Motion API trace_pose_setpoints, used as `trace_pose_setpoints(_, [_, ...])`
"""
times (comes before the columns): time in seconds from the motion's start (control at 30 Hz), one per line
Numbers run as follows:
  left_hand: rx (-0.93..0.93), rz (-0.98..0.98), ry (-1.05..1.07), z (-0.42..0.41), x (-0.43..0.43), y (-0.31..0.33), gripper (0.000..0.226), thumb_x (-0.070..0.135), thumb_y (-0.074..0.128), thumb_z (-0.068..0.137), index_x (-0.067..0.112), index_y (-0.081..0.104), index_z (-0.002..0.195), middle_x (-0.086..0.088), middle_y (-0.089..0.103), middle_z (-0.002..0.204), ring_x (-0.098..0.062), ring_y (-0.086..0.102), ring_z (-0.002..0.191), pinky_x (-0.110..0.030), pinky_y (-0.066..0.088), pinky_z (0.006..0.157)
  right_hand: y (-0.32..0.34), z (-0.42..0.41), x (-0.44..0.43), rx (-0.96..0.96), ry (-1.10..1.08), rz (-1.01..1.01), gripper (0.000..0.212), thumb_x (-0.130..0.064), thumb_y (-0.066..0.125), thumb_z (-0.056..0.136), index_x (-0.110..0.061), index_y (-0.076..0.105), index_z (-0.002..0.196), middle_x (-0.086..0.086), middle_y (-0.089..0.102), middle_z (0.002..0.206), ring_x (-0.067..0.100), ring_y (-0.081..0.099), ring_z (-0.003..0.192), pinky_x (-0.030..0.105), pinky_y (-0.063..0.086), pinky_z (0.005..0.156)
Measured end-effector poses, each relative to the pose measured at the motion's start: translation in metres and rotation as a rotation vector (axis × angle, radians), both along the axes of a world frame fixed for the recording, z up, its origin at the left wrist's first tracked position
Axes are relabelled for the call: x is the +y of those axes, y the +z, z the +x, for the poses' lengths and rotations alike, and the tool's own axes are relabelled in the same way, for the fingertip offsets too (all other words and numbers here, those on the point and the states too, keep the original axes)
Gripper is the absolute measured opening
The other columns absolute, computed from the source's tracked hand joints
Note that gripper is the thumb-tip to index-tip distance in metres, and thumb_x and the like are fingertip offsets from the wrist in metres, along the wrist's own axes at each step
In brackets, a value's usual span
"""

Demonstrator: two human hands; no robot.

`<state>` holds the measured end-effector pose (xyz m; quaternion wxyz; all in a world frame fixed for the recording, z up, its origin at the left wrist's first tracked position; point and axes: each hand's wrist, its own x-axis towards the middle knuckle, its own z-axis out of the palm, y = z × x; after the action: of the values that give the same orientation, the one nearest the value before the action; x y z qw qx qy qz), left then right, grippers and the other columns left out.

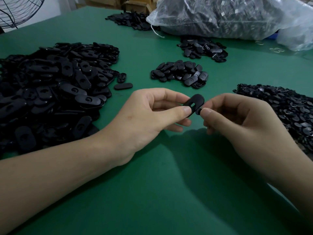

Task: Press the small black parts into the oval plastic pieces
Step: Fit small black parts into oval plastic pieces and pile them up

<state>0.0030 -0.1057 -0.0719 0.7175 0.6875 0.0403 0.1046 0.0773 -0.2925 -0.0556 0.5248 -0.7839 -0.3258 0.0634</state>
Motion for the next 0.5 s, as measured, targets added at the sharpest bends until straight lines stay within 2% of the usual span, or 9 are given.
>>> trace_pose_setpoints(0.1, [-0.025, 0.047, 0.023, -0.0004, -0.0004, -0.0015, 0.018, 0.0, 0.074, 0.089, 0.01, 0.077, 0.104, -0.005, 0.079, 0.088, -0.015, 0.077, 0.082, -0.021, 0.059, 0.074, 0.0007, -0.0025, -0.0012, -0.238, -0.1, -0.106, 0.009, -0.038, 0.064, 0.086, -0.031, 0.069, 0.082, -0.011, 0.068, 0.073, 0.008, 0.061, 0.059, 0.017, 0.046, 0.056])
trace_pose_setpoints(0.17, [-0.03, 0.067, 0.039, -0.0004, -0.0005, -0.0018, 0.019, -0.001, 0.075, 0.088, 0.012, 0.078, 0.101, -0.004, 0.08, 0.087, -0.014, 0.077, 0.082, -0.021, 0.059, 0.075, 0.0016, -0.0043, -0.001, -0.358, -0.135, -0.138, 0.006, -0.037, 0.064, 0.086, -0.033, 0.068, 0.083, -0.014, 0.067, 0.075, 0.008, 0.063, 0.066, 0.016, 0.046, 0.059])
trace_pose_setpoints(0.23, [-0.022, 0.084, 0.042, -0.0001, -0.001, -0.0018, 0.017, 0.0, 0.076, 0.086, 0.012, 0.078, 0.098, -0.004, 0.08, 0.086, -0.013, 0.077, 0.081, -0.02, 0.059, 0.074, 0.0015, -0.0044, -0.0009, -0.451, -0.135, -0.164, 0.005, -0.032, 0.065, 0.086, -0.029, 0.069, 0.084, -0.013, 0.063, 0.068, 0.0, 0.06, 0.072, 0.008, 0.042, 0.062])
trace_pose_setpoints(0.33, [-0.003, 0.083, 0.028, -0.0003, -0.0017, -0.0012, 0.014, 0.001, 0.079, 0.084, 0.009, 0.079, 0.096, -0.005, 0.08, 0.083, -0.012, 0.076, 0.078, -0.017, 0.057, 0.072, 0.0004, -0.0024, -0.0008, -0.551, -0.135, -0.209, 0.005, -0.028, 0.066, 0.087, -0.024, 0.07, 0.086, -0.018, 0.061, 0.075, -0.004, 0.055, 0.073, 0.004, 0.038, 0.065])
trace_pose_setpoints(0.43, [0.006, 0.088, 0.011, -0.0012, -0.0027, -0.0002, 0.013, 0.001, 0.079, 0.083, 0.008, 0.079, 0.094, -0.006, 0.08, 0.082, -0.012, 0.077, 0.076, -0.016, 0.057, 0.072, 0.0003, -0.0007, -0.0029, -0.614, -0.145, -0.247, 0.007, -0.031, 0.065, 0.09, -0.025, 0.068, 0.088, -0.014, 0.062, 0.078, 0.005, 0.056, 0.073, 0.016, 0.043, 0.064])
trace_pose_setpoints(0.5, [0.007, 0.093, 0.002, -0.0018, -0.003, 0.0002, 0.013, 0.001, 0.079, 0.083, 0.009, 0.08, 0.093, -0.006, 0.08, 0.082, -0.012, 0.076, 0.076, -0.016, 0.057, 0.072, 0.0011, -0.0004, -0.0039, -0.651, -0.153, -0.287, 0.009, -0.034, 0.063, 0.091, -0.026, 0.068, 0.089, -0.01, 0.062, 0.08, 0.01, 0.057, 0.071, 0.034, 0.049, 0.065])
